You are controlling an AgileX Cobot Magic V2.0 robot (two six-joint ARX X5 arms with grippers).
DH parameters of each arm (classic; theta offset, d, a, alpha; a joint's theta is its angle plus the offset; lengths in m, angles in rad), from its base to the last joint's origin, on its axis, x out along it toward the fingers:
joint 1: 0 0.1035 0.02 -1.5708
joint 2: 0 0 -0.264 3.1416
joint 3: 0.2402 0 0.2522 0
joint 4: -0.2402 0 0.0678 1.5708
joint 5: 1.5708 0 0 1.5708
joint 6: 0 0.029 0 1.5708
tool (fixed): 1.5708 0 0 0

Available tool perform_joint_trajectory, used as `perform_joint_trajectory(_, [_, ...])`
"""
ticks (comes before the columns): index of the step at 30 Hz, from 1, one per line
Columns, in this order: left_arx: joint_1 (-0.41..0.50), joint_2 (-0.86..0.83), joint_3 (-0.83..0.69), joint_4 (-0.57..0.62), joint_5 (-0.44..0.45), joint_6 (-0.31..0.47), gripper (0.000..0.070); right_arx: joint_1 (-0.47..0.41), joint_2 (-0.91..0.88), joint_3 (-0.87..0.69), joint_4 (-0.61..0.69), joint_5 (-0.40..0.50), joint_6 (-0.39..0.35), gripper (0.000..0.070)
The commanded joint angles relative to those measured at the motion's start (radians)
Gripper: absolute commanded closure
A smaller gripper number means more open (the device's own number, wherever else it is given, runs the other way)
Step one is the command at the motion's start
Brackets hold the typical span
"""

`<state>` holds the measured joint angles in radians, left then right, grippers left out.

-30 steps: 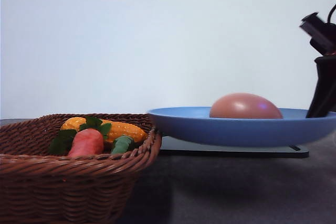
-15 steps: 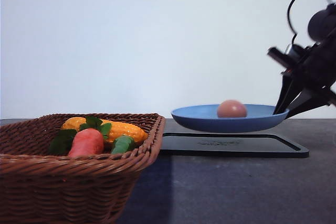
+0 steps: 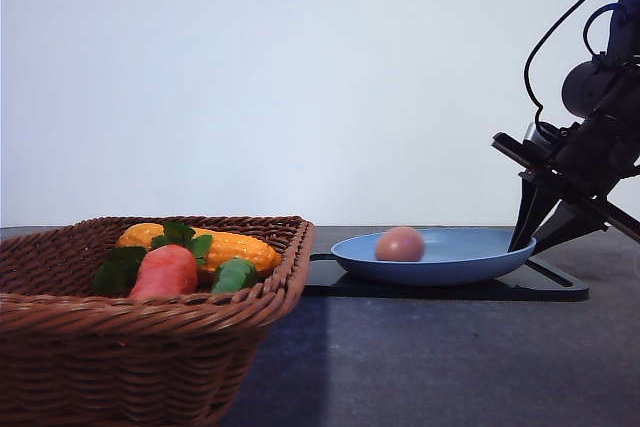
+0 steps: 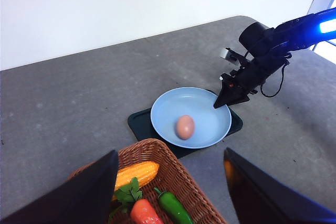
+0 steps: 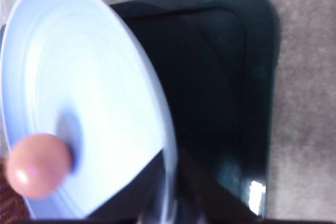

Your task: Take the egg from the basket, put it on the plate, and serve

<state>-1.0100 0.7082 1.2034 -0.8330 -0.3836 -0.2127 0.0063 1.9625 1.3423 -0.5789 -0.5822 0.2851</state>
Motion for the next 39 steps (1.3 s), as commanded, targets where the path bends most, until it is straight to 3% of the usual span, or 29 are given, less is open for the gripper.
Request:
perform_joint_trajectory(1, [-0.009,0.007,0.021,0.01,-0.004,-0.005,0.0292,0.002,0.024,0.027,0.004,0.011,-0.013,0.0522])
perform_joint_trajectory(4, [-0.009,0.009,0.021,0.01,-0.004,-0.005,0.0292,0.002,0.024,0.027,0.009,0.011,-0.017,0.0442])
perform_joint_trajectory(11, [-0.009,0.027,0.021,0.016,-0.017,0.003,0.0297,-0.017,-0.011,0.042,-0.012,0.005,-0.028,0.0441])
perform_joint_trajectory(15, [-0.008,0.059,0.021,0.018,-0.084,0.051,0.0347,-0.045,-0.086,0.062,-0.06,0.007,-0.032,0.0447])
perform_joint_trajectory(19, [0.001,0.117,0.021,0.018,-0.177,0.1,0.0468,-0.063,-0.207,0.063,-0.108,0.045,-0.044,0.0548])
perform_joint_trajectory(22, [0.021,0.168,0.021,0.018,-0.226,0.148,0.0614,-0.06,-0.304,0.063,-0.166,0.101,-0.093,0.0666])
perform_joint_trajectory(24, [0.044,0.207,0.021,0.018,-0.233,0.181,0.069,-0.047,-0.375,0.062,-0.208,0.128,-0.122,0.07])
perform_joint_trajectory(28, [0.111,0.276,0.02,0.017,-0.233,0.214,0.07,0.032,-0.509,0.06,-0.281,0.196,-0.158,0.07])
perform_joint_trajectory(34, [0.283,0.332,-0.011,0.021,-0.202,0.229,0.07,0.205,-0.713,0.005,-0.297,0.335,-0.176,0.07])
perform_joint_trajectory(39, [0.442,0.313,-0.107,0.087,-0.048,0.232,0.07,0.367,-0.864,-0.104,-0.24,0.484,-0.191,0.07])
